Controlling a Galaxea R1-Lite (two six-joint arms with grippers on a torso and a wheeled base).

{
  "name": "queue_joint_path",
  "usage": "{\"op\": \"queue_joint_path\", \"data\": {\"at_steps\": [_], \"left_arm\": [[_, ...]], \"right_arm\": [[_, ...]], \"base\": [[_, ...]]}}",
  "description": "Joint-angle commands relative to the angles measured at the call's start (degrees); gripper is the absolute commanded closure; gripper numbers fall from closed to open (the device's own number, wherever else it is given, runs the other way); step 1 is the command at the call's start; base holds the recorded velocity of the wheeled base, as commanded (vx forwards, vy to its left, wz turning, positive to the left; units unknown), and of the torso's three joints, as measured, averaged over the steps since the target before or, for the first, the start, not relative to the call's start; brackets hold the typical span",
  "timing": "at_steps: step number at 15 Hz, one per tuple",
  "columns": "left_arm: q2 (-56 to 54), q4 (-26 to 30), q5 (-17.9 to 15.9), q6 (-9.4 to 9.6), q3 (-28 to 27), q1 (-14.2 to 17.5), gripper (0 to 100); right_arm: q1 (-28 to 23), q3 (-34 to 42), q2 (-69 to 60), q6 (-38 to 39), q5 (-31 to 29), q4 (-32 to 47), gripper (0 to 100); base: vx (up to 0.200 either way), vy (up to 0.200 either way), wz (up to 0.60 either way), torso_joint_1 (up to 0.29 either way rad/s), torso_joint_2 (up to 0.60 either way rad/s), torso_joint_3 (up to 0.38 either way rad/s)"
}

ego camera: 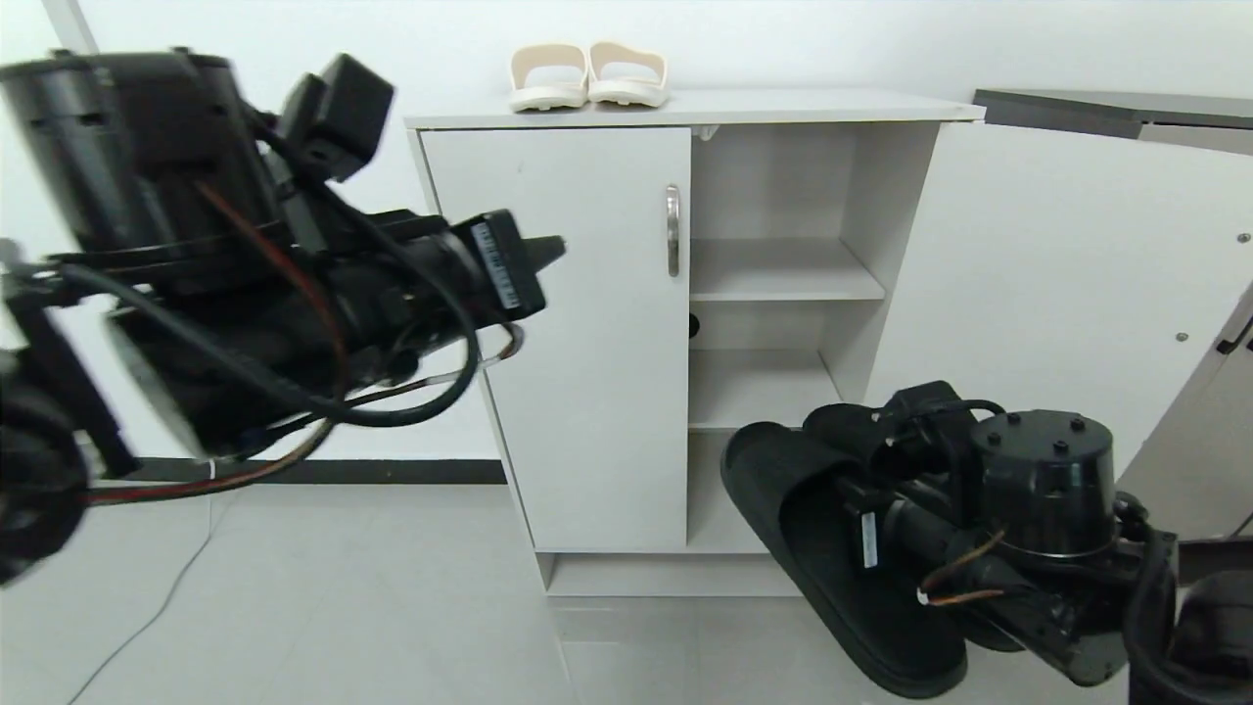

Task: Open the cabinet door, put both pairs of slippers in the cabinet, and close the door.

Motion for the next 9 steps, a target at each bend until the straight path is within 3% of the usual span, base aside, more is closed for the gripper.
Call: {"op": "queue_joint_path", "data": {"at_steps": [1, 2, 3, 4, 5, 8, 9], "left_arm": [[-19.3, 9.9, 8.4, 3.88, 11.1, 3.9, 100], [-27.7, 12.0, 11.6, 9.59, 18.0, 8.5, 100], [-32.8, 12.2, 12.4, 11.44, 21.7, 13.1, 100], [-40.8, 12.4, 12.9, 11.26, 26.8, 20.7, 100], [-45.6, 12.8, 13.0, 11.26, 30.1, 25.9, 100], [-59.1, 16.7, 12.8, 11.53, 39.6, 39.6, 100], [-62.6, 17.6, 12.6, 11.61, 42.5, 41.7, 100]], "right_arm": [[-1.6, -3.9, 5.5, 0.6, -3.4, -0.1, 100], [-1.6, -6.2, 8.2, 2.6, -6.2, -0.3, 100], [-1.6, -7.7, 9.7, 3.7, -7.1, -0.4, 100], [-1.7, -9.8, 11.7, 4.5, -8.7, -0.5, 100], [-1.7, -10.4, 12.5, 4.8, -9.4, -1.1, 100], [-1.7, -10.5, 13.4, 4.7, -10.0, -2.6, 100], [-1.7, -10.3, 13.5, 4.7, -10.6, -2.8, 100]], "base": [[0.000, 0.000, 0.00, 0.000, 0.00, 0.000], [0.000, 0.000, 0.00, 0.000, 0.00, 0.000], [0.000, 0.000, 0.00, 0.000, 0.00, 0.000], [0.000, 0.000, 0.00, 0.000, 0.00, 0.000], [0.000, 0.000, 0.00, 0.000, 0.00, 0.000], [0.000, 0.000, 0.00, 0.000, 0.00, 0.000], [0.000, 0.000, 0.00, 0.000, 0.00, 0.000]]}}
